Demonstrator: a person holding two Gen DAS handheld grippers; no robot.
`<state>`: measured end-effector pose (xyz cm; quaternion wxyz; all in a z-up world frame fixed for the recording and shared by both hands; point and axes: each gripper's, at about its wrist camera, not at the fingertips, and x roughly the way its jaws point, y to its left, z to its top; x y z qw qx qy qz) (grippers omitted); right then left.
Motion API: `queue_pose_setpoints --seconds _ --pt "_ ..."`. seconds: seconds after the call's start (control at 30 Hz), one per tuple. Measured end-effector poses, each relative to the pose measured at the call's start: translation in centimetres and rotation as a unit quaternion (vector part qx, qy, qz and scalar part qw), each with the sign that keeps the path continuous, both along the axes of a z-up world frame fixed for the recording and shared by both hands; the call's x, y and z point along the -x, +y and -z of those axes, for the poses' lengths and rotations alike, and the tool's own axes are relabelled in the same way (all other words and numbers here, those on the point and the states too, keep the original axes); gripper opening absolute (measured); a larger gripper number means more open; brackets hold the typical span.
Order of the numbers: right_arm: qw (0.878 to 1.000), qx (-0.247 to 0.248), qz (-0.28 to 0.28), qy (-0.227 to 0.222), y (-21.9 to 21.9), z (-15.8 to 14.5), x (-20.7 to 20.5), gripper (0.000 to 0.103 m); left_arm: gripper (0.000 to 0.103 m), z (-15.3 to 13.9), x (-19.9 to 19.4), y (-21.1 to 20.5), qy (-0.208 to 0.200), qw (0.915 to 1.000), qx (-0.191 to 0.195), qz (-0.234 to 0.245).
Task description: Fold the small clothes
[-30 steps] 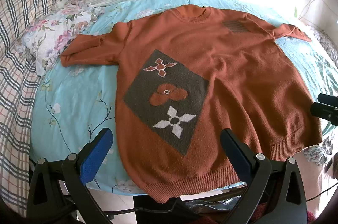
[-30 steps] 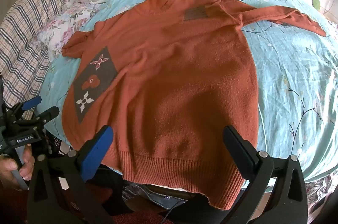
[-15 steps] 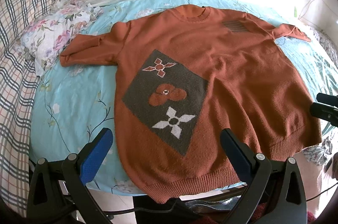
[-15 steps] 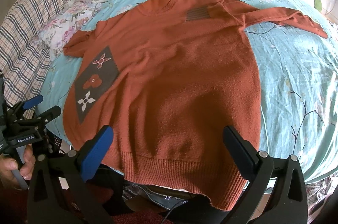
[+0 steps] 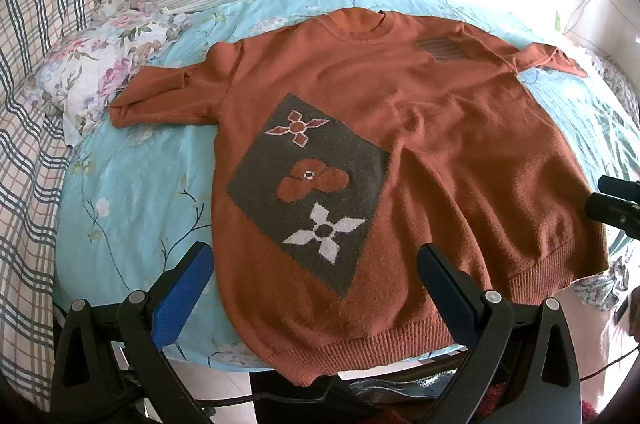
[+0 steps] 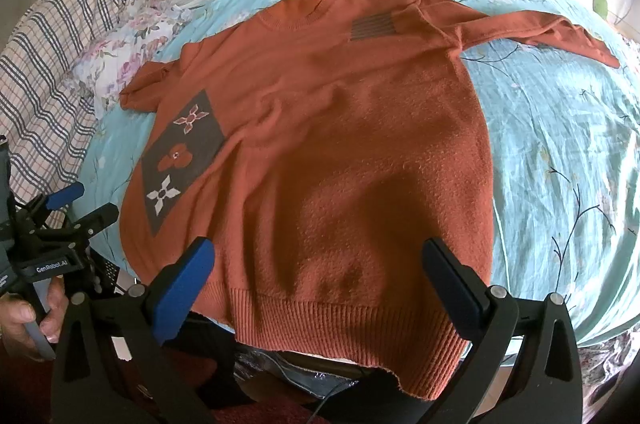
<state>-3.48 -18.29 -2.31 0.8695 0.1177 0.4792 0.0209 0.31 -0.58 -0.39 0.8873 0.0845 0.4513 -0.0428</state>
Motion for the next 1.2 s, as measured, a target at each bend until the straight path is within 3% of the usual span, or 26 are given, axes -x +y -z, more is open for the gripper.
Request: queue_pose_setpoints --seconds 0.3,0.6,1.2 --pt "1.0 0.005 0.005 0.009 -0.5 -0.1 0.2 0.103 0.102 0.2 -0.2 -0.2 0.001 1.0 -0.002 0.002" --pt "1.0 -0.016 0.016 -0.009 -1.5 0.1 0.2 0.103 0.102 0.6 -0.7 -0.4 0.01 0.9998 -0.014 0.004" --pt "0.989 -0.083 0.11 -0.048 -9.9 1.2 -0.7 0.103 0.102 2.1 -3.5 -1.2 0.024 0.9997 -0.001 -0.002"
